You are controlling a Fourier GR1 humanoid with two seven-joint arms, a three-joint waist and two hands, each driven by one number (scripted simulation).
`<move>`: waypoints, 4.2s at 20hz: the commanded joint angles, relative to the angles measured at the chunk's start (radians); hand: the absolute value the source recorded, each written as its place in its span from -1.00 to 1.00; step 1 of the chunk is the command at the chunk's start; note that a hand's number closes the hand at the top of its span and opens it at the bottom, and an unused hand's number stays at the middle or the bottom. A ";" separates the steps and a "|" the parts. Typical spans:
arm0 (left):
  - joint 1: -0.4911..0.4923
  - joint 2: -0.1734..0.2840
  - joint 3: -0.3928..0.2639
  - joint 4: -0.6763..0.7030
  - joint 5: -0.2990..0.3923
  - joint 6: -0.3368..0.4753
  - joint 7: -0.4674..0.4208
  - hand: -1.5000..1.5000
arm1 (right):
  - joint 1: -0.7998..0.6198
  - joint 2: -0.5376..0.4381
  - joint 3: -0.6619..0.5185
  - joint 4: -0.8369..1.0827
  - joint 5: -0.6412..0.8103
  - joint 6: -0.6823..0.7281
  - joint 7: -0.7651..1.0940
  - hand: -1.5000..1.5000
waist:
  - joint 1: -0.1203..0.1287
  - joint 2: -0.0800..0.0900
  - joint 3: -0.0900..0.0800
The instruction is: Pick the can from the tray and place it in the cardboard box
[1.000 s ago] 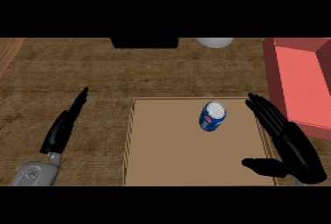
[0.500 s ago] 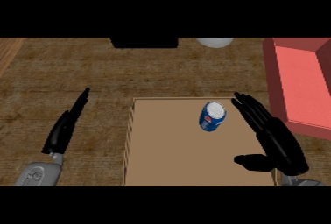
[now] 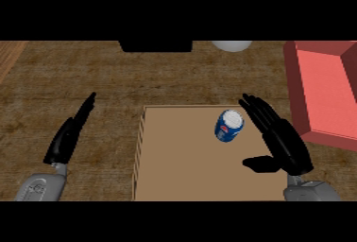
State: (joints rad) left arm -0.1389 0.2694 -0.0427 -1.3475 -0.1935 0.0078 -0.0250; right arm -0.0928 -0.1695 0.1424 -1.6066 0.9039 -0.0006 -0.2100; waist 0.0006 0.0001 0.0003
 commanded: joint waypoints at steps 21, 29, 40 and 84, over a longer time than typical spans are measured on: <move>-0.062 -0.044 0.091 0.082 -0.060 -0.078 -0.041 0.00 | -0.125 0.066 -0.010 0.261 0.086 -0.044 -0.078 1.00 | -0.002 0.001 0.000; 0.014 -0.061 0.068 -0.027 -0.084 -0.059 0.009 0.00 | -0.147 0.115 -0.014 0.272 0.183 -0.322 -0.132 1.00 | 0.002 0.000 0.000; -0.012 -0.047 0.092 -0.009 -0.073 -0.080 -0.017 0.00 | -0.270 0.070 -0.061 0.300 0.378 -0.076 0.203 1.00 | 0.015 0.000 -0.003; -0.001 -0.073 0.100 0.007 -0.087 -0.100 -0.022 0.00 | -0.579 -0.348 -0.631 0.431 0.270 0.422 0.509 1.00 | 0.012 0.005 0.001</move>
State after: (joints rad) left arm -0.1521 0.2002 0.0609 -1.3391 -0.2877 -0.0807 -0.0449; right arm -0.6802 -0.5188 -0.4288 -1.3016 1.2284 0.3845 0.3060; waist 0.0091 0.0032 0.0002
